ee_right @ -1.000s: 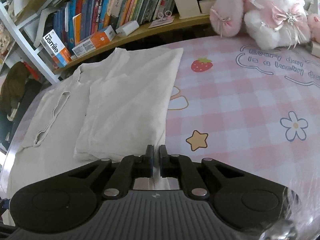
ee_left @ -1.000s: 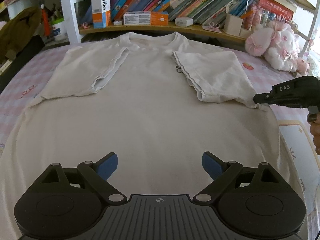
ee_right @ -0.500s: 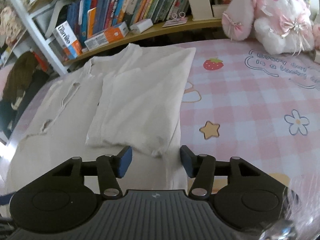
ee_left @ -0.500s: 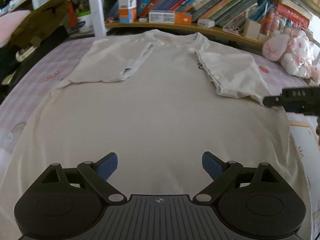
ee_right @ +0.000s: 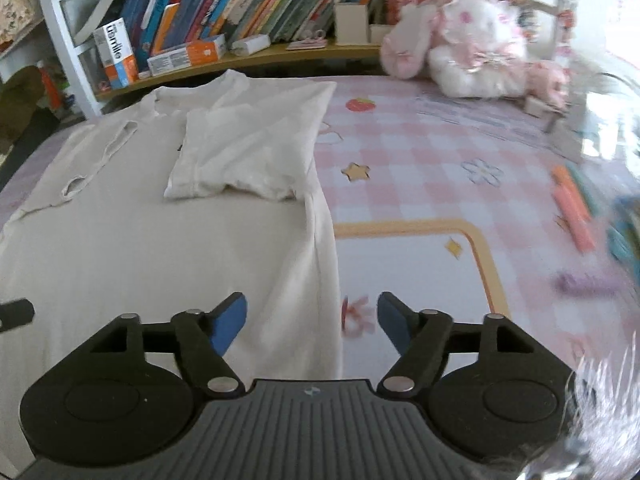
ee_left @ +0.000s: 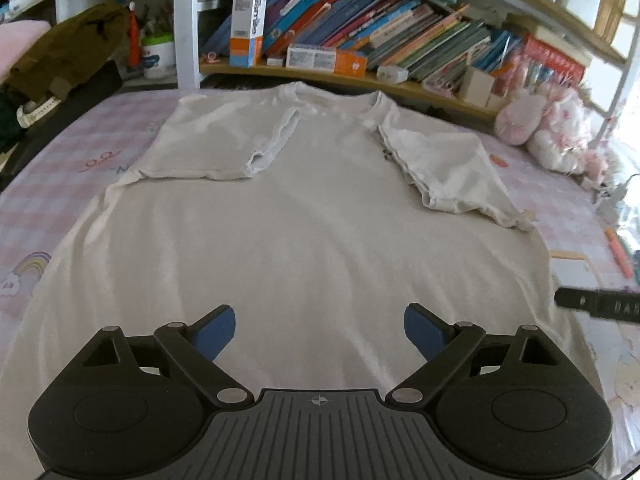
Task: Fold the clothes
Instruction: 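Move both grippers to the hem of the shirt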
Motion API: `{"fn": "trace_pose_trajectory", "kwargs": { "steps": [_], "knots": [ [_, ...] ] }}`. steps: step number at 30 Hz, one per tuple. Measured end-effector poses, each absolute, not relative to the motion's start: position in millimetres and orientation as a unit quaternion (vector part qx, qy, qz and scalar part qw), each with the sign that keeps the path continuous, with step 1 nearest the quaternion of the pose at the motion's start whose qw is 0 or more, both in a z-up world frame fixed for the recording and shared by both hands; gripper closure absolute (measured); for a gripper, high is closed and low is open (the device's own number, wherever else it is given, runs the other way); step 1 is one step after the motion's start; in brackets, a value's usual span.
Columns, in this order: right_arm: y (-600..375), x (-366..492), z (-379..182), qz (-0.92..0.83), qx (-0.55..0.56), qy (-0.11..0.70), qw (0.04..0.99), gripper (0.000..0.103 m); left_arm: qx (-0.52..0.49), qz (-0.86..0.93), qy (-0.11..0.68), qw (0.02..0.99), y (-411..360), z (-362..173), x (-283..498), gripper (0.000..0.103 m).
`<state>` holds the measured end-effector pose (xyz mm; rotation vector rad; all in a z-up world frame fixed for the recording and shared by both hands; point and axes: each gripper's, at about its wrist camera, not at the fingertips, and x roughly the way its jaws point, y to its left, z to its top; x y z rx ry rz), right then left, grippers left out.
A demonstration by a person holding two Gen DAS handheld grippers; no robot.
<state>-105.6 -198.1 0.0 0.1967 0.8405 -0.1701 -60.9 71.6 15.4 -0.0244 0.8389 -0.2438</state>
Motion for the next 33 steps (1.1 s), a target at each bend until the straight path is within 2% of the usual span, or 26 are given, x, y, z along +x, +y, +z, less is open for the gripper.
{"fn": "trace_pose_trajectory", "kwargs": {
  "steps": [3, 18, 33],
  "knots": [
    [-174, -123, 7, -0.099, 0.094, 0.392, 0.91, 0.023, -0.014, -0.138, 0.397, 0.907, 88, 18, -70, 0.01],
    [-56, -194, 7, -0.132, 0.085, 0.385, 0.909, 0.02, -0.039, -0.157, 0.394, 0.905, 191, 32, -120, 0.005],
    [-27, -212, 6, -0.114, 0.088, 0.399, 0.906, 0.015, -0.086, -0.179, 0.38, 0.904, 221, 35, -139, 0.0]
  ]
}}
